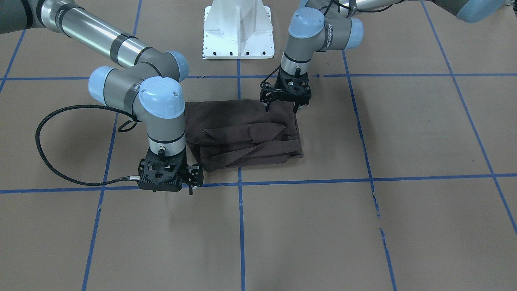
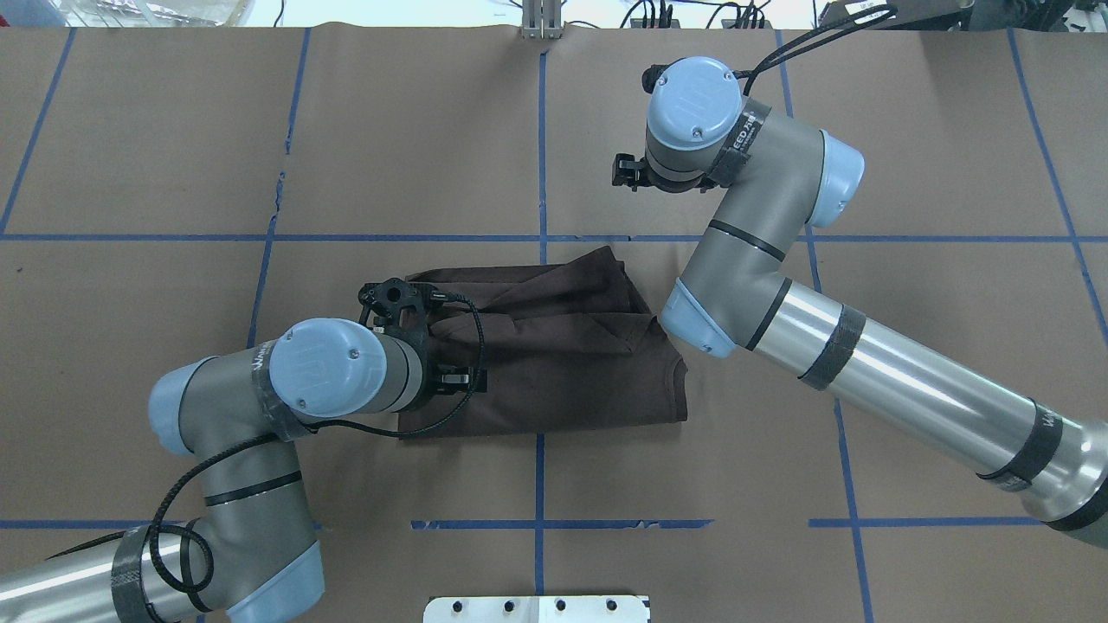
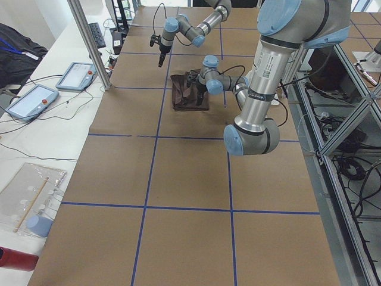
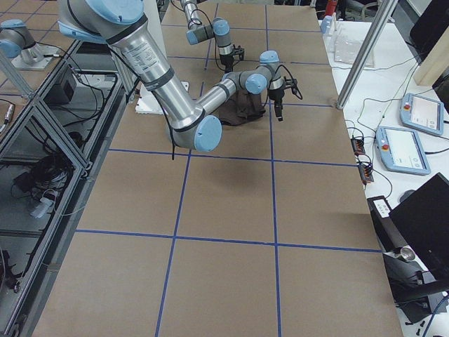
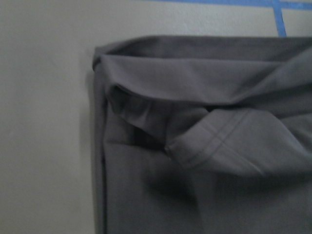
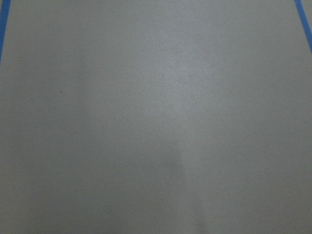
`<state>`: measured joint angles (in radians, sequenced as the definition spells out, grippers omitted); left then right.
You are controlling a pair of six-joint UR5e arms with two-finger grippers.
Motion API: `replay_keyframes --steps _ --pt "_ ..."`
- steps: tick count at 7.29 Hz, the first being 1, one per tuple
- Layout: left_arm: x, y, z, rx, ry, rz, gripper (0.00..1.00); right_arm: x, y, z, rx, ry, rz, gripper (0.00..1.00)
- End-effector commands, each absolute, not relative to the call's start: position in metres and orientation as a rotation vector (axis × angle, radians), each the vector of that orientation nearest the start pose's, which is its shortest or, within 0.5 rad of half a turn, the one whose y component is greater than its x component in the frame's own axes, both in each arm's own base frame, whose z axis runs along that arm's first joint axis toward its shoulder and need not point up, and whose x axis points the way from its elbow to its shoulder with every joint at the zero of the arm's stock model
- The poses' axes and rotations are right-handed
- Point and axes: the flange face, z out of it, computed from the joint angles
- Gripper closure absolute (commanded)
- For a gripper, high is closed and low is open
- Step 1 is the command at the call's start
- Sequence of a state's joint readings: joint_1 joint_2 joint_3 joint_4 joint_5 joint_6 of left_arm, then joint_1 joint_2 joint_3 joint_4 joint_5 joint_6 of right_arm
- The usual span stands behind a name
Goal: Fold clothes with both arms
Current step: 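Lift the left gripper off the shirt corner and draw it back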
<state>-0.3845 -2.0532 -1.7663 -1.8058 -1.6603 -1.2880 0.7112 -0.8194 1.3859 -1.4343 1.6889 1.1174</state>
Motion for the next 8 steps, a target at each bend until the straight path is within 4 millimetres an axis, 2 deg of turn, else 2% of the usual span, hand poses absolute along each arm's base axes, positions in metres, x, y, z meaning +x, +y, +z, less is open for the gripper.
replay_keyframes --steps 1,3,5,6,8 --pt "0.561 -0.369 0.282 0.224 0.841 -0.079 0.0 -0.497 -0.587 0.273 0.293 -0.652 0.205 0.0" --pt "0.56 -0.391 0.274 0.236 0.841 -0.108 0.0 -0.496 -0.587 0.275 0.292 -0.65 0.204 0.0" --pt "0.567 -0.434 0.273 0.254 0.824 -0.156 0.0 -0.497 -0.586 0.276 0.291 -0.65 0.202 0.0" --pt "0.555 -0.463 0.275 0.275 0.829 -0.189 0.0 -0.497 -0.586 0.276 0.291 -0.65 0.202 0.0" --pt "0.545 -0.525 0.279 0.305 0.789 -0.231 0.0 -0.497 -0.583 0.27 0.296 -0.661 0.198 0.0"
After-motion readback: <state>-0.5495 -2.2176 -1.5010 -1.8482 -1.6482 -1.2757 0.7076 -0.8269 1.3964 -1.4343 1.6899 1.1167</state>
